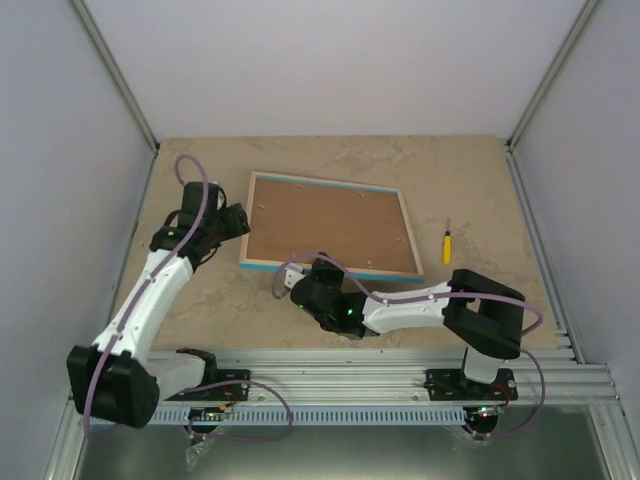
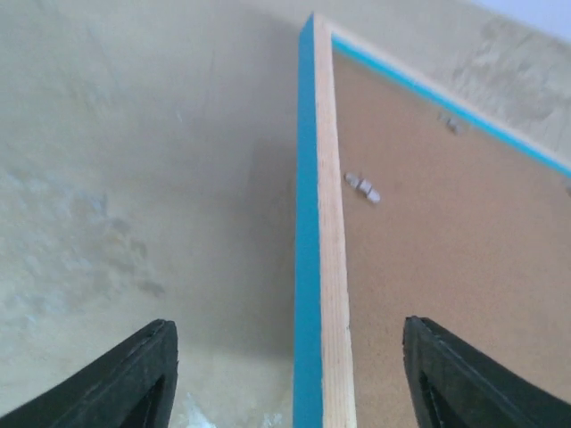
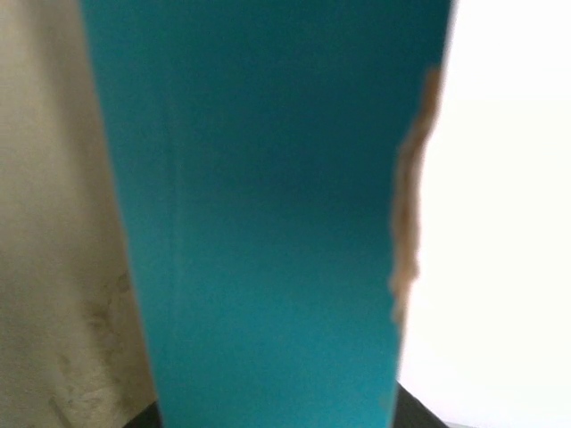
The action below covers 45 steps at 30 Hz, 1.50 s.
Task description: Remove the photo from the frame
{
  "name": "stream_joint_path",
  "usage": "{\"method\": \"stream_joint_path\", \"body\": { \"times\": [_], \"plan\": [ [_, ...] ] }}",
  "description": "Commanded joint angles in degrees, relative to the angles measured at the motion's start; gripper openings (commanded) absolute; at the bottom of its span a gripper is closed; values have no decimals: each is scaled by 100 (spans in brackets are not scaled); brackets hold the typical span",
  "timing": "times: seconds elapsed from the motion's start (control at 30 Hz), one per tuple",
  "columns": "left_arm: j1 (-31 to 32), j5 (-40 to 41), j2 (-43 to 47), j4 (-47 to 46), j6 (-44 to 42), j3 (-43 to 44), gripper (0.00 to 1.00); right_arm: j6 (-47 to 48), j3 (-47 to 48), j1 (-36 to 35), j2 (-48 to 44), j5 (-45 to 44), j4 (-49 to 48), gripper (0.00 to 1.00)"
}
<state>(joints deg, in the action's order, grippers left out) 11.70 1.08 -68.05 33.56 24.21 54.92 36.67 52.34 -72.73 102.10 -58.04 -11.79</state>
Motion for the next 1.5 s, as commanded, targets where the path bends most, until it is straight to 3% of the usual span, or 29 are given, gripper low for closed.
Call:
{"method": "stream_joint_path", "body": {
  "times": [0.0,0.37,0.6,0.97,1.3,1.47],
  "plan": [
    [-25,628,748,-268,351,298,76,-834,542,-13,-648,544,348,1],
    [-28,1716,2728,-870,772,-33,99,-1910,1827,271,-1518,1944,1847,1],
    [-23,2055,3460,-1133,763,-273,99,-2713,2401,556,-1951,3325,2348,1],
    [-28,1670,3291,-1176,779,-363,99,-4316,2542,1333,-2517,5556,2240,0],
    [-23,1299,2834,-1010,769,-229,99,-6280,1571,3181,-2969,8708,1241,1],
    [-23,925,2582,-1035,811,-236,99,-7108,929,3992,-2908,9803,802,1]
  ]
}}
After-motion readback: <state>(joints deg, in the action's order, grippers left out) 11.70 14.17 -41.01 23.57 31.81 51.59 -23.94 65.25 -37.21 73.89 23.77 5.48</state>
